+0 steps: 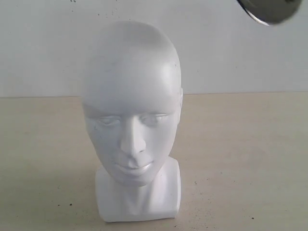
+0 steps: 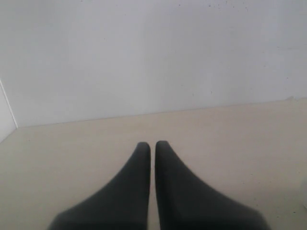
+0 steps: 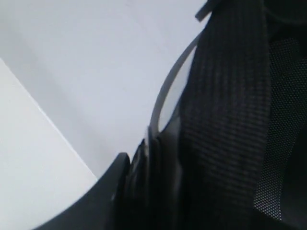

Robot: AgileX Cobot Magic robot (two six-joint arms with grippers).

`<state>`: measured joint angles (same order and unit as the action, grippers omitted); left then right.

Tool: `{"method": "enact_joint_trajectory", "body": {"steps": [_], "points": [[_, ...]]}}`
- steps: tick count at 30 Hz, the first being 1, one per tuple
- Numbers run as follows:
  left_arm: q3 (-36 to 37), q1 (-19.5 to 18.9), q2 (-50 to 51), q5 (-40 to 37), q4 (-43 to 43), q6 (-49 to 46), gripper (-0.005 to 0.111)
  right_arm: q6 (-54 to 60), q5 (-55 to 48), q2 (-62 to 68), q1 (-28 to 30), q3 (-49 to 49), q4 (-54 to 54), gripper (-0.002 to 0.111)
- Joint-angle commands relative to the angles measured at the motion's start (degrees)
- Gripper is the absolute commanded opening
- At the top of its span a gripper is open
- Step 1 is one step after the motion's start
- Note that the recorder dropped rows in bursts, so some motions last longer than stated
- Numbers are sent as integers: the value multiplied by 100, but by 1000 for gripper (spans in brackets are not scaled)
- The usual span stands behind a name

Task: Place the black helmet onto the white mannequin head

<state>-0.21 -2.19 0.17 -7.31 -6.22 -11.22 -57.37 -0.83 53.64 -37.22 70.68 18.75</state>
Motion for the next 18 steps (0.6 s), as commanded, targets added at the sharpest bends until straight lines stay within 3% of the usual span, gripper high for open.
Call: {"method": "enact_joint_trajectory", "body": {"steps": [1,9,18], "points": [[21,16,-17,18,-39,-16,4,-1497,2050,328,15,146,424,0],[21,16,-17,18,-39,-16,4,-3590,4876,1231,15,146,-55,0],[21,16,-17,18,-39,-16,4,-4535,7080,2401,5,135,-418,0]]}}
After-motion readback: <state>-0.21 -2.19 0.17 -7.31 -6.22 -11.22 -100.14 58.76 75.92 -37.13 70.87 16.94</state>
